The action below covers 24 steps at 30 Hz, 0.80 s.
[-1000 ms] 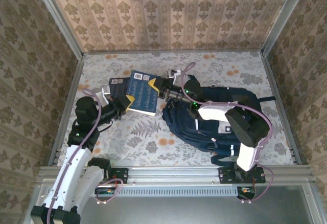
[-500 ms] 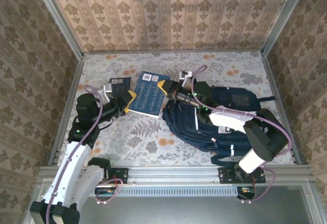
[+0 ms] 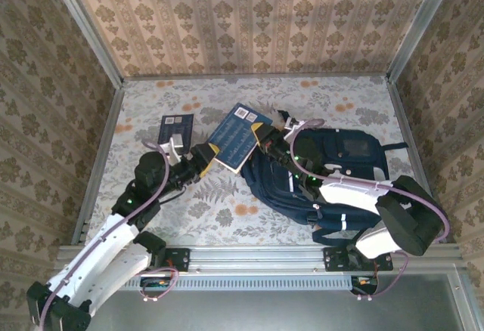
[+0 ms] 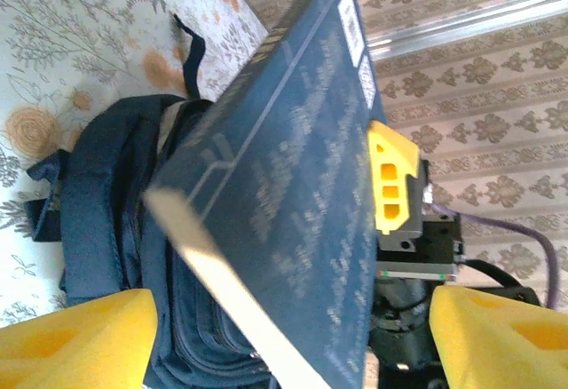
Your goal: Pack the student bag
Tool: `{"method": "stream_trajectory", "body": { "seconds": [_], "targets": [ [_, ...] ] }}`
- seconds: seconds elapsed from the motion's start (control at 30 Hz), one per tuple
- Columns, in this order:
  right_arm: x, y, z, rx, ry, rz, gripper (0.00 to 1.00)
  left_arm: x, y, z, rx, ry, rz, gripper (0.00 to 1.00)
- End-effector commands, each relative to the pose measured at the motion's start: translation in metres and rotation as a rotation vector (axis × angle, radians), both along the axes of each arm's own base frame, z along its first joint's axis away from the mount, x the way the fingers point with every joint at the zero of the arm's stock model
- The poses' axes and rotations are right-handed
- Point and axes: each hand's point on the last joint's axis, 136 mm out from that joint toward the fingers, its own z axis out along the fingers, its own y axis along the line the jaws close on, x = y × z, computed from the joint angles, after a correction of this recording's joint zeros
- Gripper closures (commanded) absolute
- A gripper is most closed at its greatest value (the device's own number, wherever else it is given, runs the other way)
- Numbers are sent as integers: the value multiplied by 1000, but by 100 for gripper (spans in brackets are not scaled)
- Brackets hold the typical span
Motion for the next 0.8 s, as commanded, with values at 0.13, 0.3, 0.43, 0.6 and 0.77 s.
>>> {"method": "stream_trajectory", "body": {
  "seconds": [0.13,0.3,0.43,0.6,0.77],
  "targets": [
    [-2,-9,22,76,-55,-92,100,19,2,16,-54,-85,146,32],
    [-2,-1,21,112,-60,-86,100,27,-6,19,-51,-86,151,37],
    [0,1,23,122,-57,-92,100,31,-12,13,-52,-68,164,41],
    [1,3,24,126,-54,-104,100,34,-12,10,-80,-57,209,47],
    [1,4,21,116,-63,-122,100,34,-12,10,-95,-61,230,53]
  ]
}}
